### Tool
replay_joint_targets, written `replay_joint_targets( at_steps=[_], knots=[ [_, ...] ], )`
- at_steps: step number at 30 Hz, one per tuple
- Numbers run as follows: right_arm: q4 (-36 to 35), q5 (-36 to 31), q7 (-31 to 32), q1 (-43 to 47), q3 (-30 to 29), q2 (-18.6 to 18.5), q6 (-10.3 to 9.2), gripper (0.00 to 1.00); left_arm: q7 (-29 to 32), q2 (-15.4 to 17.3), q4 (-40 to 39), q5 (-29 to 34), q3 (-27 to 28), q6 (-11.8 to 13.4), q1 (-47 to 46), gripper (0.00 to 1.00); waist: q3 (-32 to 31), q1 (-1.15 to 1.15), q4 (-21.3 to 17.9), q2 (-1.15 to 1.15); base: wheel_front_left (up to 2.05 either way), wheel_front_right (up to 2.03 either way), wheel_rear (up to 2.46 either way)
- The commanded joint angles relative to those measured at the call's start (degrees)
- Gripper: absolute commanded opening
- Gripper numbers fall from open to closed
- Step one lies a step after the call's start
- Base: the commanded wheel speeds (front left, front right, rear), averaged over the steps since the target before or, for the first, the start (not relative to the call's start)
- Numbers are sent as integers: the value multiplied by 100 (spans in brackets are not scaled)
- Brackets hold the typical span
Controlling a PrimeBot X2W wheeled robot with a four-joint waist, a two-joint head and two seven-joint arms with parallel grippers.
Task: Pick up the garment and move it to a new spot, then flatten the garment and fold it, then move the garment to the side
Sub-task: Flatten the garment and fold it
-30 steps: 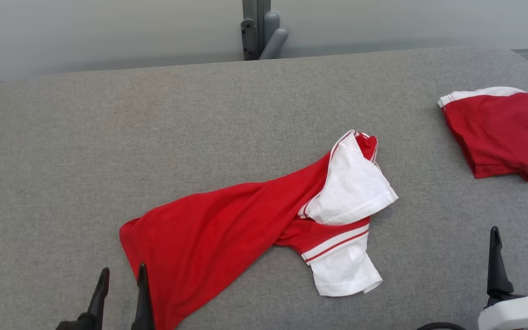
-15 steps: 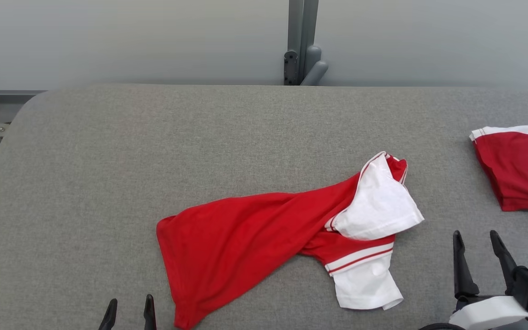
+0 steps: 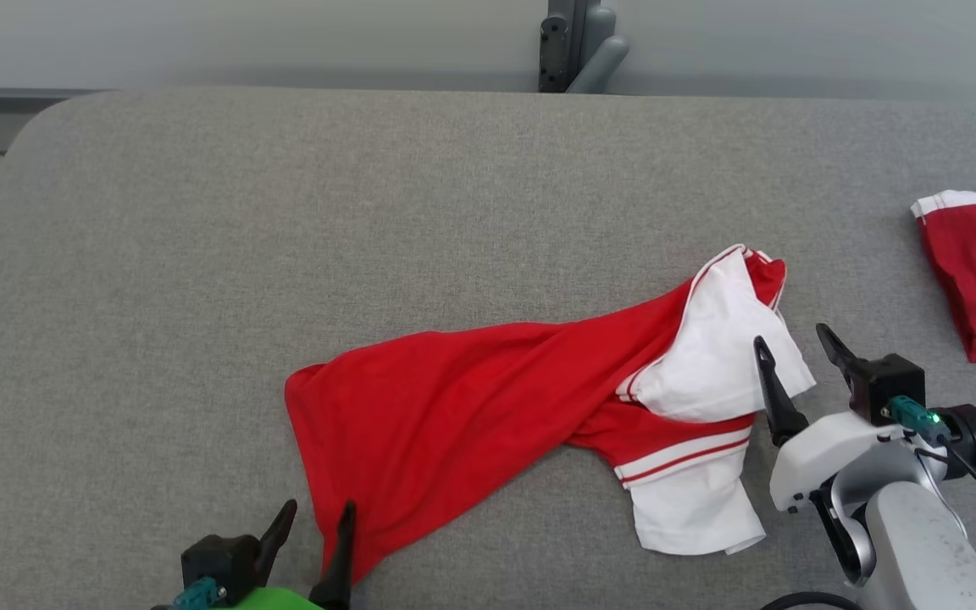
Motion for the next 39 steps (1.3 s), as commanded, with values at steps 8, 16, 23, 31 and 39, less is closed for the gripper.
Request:
replay_joint_targets(
  at_steps=[8,16,23,31,39],
  knots=[
    [555,490,446,-448,397,-273,-7,100,1153,44,-123,-663,-226,-39,-108,100,678,0,212,-1,0,0,0],
    [450,728,425,-237,587,-399,-6,100,1320,89,-203,-728,-231,36,47,100,613,0,169,-1,0,0,0],
    [173,896,591,-72,681,-462,-6,100,1436,112,-320,-884,-174,90,209,100,567,0,68,-1,0,0,0],
    [306,1080,744,-207,736,-420,-6,57,1569,123,-175,-952,-257,94,70,100,597,0,56,-1,0,0,0],
    [340,1207,698,-175,786,-434,-6,12,1538,113,27,-1054,-391,16,-110,0,572,0,75,-1,0,0,0]
  ],
)
